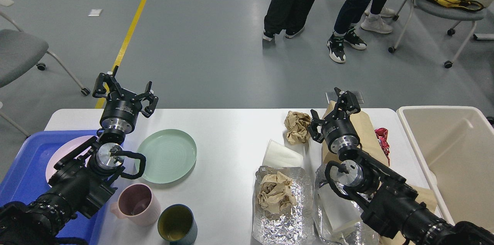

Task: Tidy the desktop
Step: 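Raise the left arm up and swing it over the table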

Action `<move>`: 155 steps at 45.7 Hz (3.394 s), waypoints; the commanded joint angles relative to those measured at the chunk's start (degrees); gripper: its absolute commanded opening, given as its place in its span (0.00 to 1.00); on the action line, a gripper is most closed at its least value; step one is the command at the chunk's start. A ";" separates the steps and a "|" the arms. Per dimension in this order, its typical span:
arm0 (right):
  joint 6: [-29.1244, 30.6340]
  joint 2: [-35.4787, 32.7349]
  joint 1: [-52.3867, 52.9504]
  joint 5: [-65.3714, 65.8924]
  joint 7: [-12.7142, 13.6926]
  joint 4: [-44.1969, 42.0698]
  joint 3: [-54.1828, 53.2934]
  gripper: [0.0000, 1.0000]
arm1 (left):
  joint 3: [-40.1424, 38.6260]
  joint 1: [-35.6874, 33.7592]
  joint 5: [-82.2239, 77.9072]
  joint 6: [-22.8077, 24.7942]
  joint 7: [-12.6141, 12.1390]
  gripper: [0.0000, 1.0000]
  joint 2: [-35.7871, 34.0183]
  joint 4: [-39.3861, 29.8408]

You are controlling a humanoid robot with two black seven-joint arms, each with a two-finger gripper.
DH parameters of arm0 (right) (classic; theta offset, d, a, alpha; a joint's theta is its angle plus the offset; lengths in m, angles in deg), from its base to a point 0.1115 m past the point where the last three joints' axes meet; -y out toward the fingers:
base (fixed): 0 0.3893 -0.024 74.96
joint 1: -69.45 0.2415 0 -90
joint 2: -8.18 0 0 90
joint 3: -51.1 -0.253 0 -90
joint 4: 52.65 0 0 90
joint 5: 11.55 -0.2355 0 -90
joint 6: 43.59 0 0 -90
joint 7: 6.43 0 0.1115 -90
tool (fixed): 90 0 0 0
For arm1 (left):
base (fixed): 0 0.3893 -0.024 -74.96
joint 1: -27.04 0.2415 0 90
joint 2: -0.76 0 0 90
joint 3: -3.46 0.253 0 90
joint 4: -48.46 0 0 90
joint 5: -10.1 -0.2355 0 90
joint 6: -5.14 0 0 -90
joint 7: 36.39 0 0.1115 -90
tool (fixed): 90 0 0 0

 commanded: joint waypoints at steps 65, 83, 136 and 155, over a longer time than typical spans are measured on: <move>0.00 0.00 0.00 0.00 0.00 0.00 0.09 1.00 | 41.80 -31.98 -1.09 1.55 -0.36 0.98 -14.08 -0.49; 0.00 0.00 0.00 0.00 0.00 0.00 0.00 1.00 | 67.82 -45.26 -8.90 2.08 -0.36 0.98 -13.99 -0.49; 0.00 0.00 0.00 0.00 0.00 0.00 0.00 1.00 | 117.40 -76.03 -14.54 7.70 -0.36 0.98 7.01 -33.10; 0.00 0.00 0.00 0.00 0.08 0.00 0.00 1.00 | 117.75 -77.52 -14.54 7.79 -0.27 0.98 9.56 -34.77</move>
